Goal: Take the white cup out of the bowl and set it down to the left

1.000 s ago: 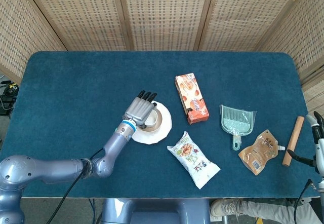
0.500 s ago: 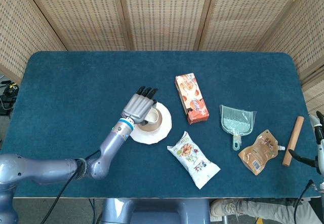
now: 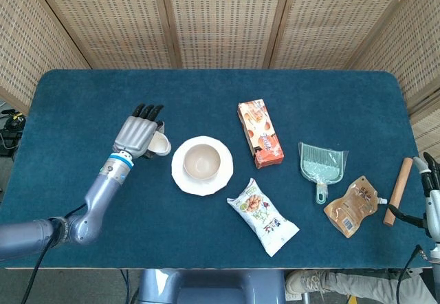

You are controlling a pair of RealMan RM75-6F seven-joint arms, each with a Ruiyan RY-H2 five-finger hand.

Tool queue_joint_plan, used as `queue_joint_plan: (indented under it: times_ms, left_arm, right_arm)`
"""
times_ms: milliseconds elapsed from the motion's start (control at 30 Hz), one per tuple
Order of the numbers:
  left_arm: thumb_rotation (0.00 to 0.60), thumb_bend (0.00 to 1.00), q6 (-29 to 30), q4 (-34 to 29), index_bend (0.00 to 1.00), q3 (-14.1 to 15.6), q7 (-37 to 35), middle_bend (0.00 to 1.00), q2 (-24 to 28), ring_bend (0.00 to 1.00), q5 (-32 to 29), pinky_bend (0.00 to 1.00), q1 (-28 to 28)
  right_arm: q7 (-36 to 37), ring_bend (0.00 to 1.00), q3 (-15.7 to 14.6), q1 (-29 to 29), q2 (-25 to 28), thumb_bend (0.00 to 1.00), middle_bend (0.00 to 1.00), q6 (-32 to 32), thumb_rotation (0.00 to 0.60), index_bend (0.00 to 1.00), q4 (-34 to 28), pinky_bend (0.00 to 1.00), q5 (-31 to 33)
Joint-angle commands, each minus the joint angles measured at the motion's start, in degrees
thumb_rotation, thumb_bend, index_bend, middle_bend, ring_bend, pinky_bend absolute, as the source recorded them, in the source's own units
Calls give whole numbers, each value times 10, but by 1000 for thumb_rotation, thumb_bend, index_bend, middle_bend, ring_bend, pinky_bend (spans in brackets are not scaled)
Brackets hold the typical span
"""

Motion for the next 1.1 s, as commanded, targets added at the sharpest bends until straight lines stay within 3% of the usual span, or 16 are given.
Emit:
queue_joint_plan:
  times_ms: [33, 367, 767, 1100]
  left_arm:
    - [600, 244, -5, 17, 442, 22, -17, 0, 9, 0, 15, 0, 21]
    - [600, 244, -14, 52, 431, 64, -58, 0, 19, 0, 53, 0, 76]
    - [600, 238, -30, 57, 392, 76, -56, 0, 19, 0, 59, 0, 94]
    - [600, 130, -31, 26, 160, 77, -45, 0, 41, 0, 49, 0, 99]
  right_arm:
    - [-4, 0, -2, 1, -2, 128, 0, -2, 600, 102, -2, 49, -2]
    - [-22, 0, -9, 0, -2, 128, 0, 5, 600, 102, -17, 48, -15]
    - [-33, 0, -14, -4, -1, 128, 0, 18, 600, 102, -30, 49, -28]
    - [-29, 0, -16, -9, 5, 128, 0, 31, 600, 100, -41, 48, -37]
